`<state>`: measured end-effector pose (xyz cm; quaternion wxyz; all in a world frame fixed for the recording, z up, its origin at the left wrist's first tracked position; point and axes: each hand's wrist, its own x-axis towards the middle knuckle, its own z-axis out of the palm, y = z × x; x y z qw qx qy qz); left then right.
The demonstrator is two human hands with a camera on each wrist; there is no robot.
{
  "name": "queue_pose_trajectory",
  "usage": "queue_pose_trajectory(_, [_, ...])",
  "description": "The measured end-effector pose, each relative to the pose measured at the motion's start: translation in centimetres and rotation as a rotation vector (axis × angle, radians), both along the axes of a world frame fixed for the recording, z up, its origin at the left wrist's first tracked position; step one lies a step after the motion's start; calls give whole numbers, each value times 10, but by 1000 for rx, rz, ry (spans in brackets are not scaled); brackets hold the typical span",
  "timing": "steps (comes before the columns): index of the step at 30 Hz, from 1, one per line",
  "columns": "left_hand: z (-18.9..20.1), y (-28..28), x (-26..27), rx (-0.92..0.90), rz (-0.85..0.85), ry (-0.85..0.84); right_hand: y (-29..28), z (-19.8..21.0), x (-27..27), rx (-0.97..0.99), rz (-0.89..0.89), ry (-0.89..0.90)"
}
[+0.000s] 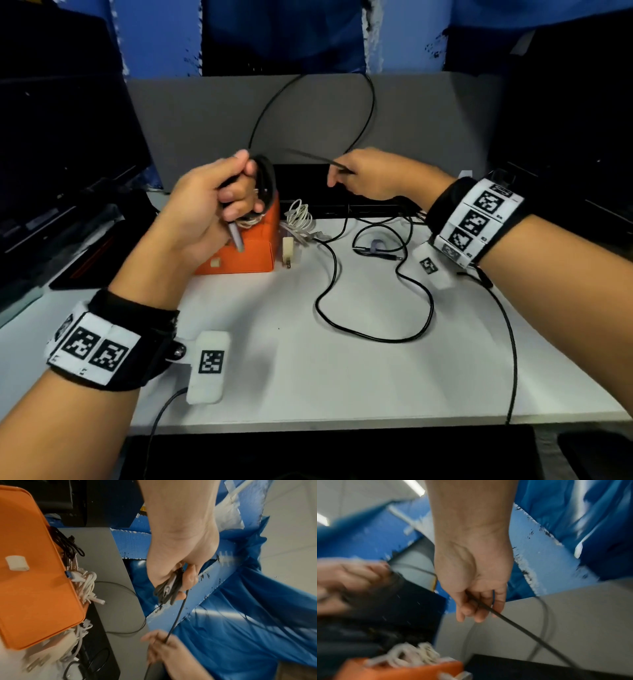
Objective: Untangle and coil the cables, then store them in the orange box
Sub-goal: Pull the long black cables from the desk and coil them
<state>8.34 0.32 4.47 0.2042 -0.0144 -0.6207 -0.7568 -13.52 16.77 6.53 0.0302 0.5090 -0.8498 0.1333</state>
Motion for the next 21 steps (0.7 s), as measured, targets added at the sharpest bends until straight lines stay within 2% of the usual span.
queue_pose_trajectory(4, [14,-25,15,26,86,96,18,-21,-71,170,-335,40])
queue_pose_trajectory(7, [16,-41,18,133,175,163,37,-26,-96,255,-544,52])
queue_pose_trajectory(9, [16,-47,20,194,205,180,42,-18,-104,165,-613,10])
queue_pose_trajectory(11, [13,-46,17,205,204,154,44,-7,-111,20,-662,52])
queue_pose_trajectory(12, [11,-43,15,201,197,133,43,-2,-112,10,-674,76])
queue_pose_trajectory(13, [8,-38,11,193,185,109,43,4,-108,49,-666,73])
queue_pose_trajectory(15, [3,-23,3,179,154,55,40,11,-102,259,-607,-11])
queue_pose_trajectory(17, [-3,-7,-5,179,119,-9,39,19,-79,400,-506,-174])
queue_pose_trajectory(19, [-8,6,-10,169,72,-62,33,27,-44,321,-333,-259])
queue_pose_trajectory(21, [-11,20,-12,148,5,-79,25,29,-2,119,-98,-255])
